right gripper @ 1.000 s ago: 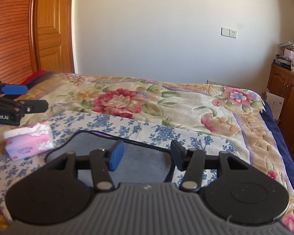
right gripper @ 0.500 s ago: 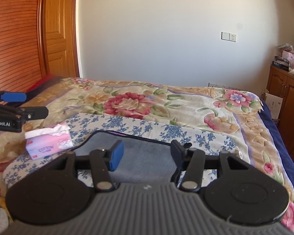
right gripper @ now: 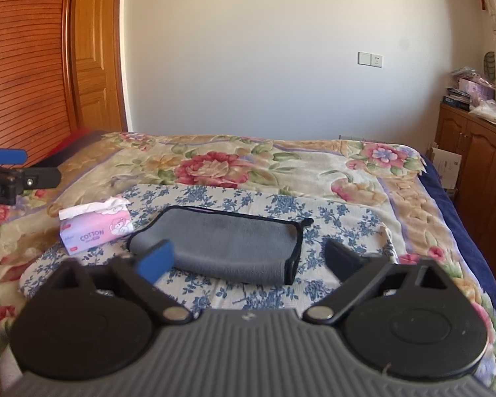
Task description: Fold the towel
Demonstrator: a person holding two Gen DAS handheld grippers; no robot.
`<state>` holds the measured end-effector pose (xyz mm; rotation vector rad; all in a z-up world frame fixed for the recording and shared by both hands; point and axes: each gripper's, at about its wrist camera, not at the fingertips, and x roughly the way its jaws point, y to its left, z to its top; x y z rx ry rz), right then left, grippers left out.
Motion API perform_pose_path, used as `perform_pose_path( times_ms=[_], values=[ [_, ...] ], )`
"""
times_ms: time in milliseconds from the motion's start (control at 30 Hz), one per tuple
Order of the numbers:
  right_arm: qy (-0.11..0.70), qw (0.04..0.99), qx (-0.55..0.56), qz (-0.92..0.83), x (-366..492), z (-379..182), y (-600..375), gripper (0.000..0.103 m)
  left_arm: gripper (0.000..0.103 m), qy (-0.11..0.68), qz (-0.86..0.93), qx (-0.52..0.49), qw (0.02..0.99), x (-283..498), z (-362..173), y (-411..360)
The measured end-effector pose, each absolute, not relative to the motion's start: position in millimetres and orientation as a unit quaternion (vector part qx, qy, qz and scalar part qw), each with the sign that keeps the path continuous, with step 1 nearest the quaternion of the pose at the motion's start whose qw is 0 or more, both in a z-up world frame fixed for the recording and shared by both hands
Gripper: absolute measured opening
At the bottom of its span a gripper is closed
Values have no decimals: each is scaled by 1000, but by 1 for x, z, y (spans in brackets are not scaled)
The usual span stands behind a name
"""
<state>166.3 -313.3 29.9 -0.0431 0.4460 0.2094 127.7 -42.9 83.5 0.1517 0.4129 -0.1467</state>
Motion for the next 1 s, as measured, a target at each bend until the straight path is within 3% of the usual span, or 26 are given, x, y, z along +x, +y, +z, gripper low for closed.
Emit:
perform_pose_path(
  times_ms=[1000],
  values=[
    [200,977,-1,73,103,35,-309,103,103,210,-64,52,974,47,68,-48]
  ],
)
